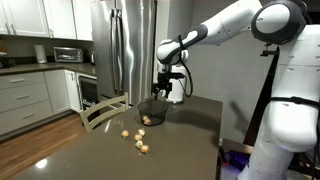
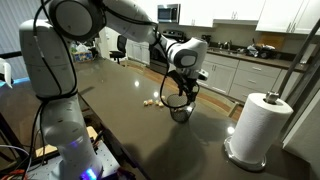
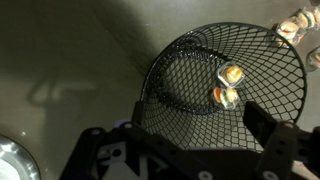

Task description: Move the black basket to the left then move one object on the counter to the right

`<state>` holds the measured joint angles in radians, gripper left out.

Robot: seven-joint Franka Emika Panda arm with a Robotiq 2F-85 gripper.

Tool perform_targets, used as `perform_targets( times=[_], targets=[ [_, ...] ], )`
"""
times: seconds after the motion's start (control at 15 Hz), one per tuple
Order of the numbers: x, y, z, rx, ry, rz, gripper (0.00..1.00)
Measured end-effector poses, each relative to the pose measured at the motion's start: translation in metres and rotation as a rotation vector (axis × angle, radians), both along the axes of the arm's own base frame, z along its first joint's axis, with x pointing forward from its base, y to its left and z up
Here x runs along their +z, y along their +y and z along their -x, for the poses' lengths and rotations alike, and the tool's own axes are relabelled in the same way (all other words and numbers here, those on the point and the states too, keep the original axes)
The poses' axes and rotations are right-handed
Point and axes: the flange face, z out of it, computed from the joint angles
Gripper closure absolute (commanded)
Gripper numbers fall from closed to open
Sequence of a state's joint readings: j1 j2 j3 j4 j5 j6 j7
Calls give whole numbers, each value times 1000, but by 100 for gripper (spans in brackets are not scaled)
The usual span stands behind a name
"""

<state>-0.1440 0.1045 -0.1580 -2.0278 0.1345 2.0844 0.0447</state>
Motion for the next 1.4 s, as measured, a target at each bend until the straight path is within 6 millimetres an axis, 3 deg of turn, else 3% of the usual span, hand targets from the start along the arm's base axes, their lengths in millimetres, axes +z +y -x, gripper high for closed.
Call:
perform_targets(
  times=[0.33,0.6,0.67,0.8,1.07,1.4],
  targets=[
    [-19,-25,4,-20,-37,-73,0],
    [-40,-32,5,-29,-15,-93,3],
    [-45,-32,5,-30,-5,-95,26],
    [-56,-32,4,-30,14,-98,30],
    [-69,-32,4,-30,36,-102,58],
    [-69,-32,3,-30,35,-102,90]
  ],
)
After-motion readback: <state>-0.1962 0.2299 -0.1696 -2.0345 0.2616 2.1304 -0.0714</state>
